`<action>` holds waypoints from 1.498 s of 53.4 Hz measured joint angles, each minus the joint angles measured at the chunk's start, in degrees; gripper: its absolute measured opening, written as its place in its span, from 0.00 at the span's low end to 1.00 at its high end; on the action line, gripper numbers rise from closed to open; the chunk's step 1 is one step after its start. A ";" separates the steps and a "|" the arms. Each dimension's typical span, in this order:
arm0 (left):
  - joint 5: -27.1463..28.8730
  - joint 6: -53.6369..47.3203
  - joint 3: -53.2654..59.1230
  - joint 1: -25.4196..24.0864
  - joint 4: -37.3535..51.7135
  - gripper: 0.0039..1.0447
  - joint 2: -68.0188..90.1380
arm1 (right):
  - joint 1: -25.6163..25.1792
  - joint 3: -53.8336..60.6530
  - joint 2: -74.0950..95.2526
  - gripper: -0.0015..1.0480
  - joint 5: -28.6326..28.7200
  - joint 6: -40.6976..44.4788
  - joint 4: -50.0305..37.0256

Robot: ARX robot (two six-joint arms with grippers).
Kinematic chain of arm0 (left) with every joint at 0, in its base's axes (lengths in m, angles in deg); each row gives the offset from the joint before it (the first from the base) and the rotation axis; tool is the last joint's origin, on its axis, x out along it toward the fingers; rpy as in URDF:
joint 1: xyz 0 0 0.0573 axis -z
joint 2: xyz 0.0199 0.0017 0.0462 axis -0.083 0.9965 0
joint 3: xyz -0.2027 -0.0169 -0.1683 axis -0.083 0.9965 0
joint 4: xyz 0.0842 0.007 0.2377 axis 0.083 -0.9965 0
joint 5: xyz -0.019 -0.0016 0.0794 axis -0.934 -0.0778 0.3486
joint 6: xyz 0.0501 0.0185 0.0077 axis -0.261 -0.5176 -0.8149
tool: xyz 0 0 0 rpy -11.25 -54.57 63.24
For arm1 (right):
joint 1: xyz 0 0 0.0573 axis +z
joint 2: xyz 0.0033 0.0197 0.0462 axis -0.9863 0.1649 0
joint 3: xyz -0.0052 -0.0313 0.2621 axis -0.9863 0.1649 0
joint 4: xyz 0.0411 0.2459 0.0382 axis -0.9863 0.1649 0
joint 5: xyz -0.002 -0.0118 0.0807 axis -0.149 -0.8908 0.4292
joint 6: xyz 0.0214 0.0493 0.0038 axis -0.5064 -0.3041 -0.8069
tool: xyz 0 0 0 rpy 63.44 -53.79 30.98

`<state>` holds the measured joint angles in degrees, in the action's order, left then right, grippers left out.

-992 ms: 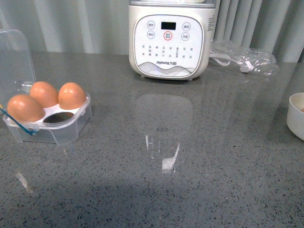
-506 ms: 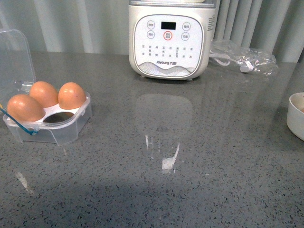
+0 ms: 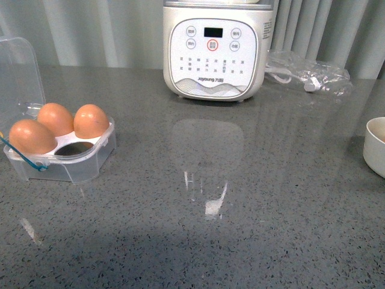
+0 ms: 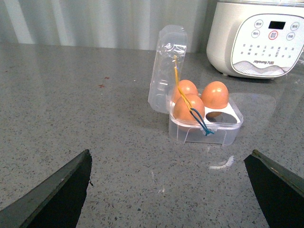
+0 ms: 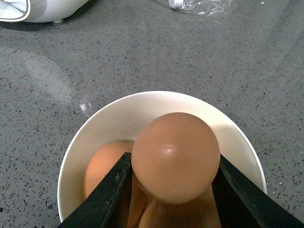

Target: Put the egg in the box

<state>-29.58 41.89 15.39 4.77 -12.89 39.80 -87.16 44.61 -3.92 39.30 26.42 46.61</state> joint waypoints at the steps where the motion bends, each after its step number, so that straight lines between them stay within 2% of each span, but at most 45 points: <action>1: 0.00 0.00 0.00 0.00 0.00 0.94 0.00 | 0.00 0.00 0.00 0.39 0.00 0.02 0.00; 21: 0.00 0.00 0.00 0.00 0.00 0.94 0.00 | 0.26 0.00 -1.66 0.38 0.63 -0.09 -0.17; 36: 0.00 0.00 0.00 0.00 0.00 0.94 0.00 | 2.82 -2.95 -5.31 0.38 5.07 -2.14 2.64; 46: 0.00 0.00 0.00 0.00 0.00 0.94 0.00 | 8.20 -7.87 -4.98 0.38 8.35 -3.39 4.59; 63: 0.02 0.00 0.00 0.00 0.00 0.94 0.00 | 22.38 -15.08 1.70 0.38 17.22 -3.96 5.70; 72: 0.00 0.00 0.00 0.00 0.00 0.94 0.00 | 30.03 -21.68 8.98 0.38 19.67 -4.28 6.23; 80: 0.02 0.00 0.00 0.00 0.00 0.94 0.00 | 34.34 -27.06 15.06 0.38 20.26 -3.89 7.58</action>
<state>-29.56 41.89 15.39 4.77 -12.89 39.80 -52.83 17.55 11.14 59.56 22.53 54.19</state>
